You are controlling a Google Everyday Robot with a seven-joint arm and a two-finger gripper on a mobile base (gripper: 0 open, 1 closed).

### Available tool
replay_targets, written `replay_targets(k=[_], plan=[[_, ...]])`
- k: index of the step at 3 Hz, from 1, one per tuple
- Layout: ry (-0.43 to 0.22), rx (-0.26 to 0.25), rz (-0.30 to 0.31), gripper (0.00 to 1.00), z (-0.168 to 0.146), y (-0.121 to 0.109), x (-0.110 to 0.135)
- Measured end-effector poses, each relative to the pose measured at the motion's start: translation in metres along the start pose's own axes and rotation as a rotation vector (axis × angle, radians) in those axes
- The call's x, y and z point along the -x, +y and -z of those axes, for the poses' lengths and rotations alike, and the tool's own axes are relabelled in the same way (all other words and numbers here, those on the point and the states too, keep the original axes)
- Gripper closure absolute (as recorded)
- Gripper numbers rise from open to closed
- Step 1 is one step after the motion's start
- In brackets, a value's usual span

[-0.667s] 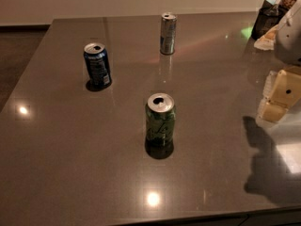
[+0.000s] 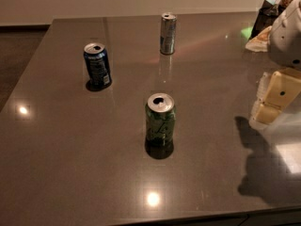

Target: Move green can near pepsi can

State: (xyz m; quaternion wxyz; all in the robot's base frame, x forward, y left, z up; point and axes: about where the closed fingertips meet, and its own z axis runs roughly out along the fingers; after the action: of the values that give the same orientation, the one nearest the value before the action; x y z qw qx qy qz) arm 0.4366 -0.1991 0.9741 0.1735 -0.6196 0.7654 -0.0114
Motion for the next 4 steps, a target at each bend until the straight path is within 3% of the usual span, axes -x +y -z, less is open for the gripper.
replay_targets(k=[2,4], plan=[[-0.118,0.044,0.091,0.0,-0.034,0.021,0.066],[-0.243,0.16,0.173,0.0,-0.076,0.049,0.127]])
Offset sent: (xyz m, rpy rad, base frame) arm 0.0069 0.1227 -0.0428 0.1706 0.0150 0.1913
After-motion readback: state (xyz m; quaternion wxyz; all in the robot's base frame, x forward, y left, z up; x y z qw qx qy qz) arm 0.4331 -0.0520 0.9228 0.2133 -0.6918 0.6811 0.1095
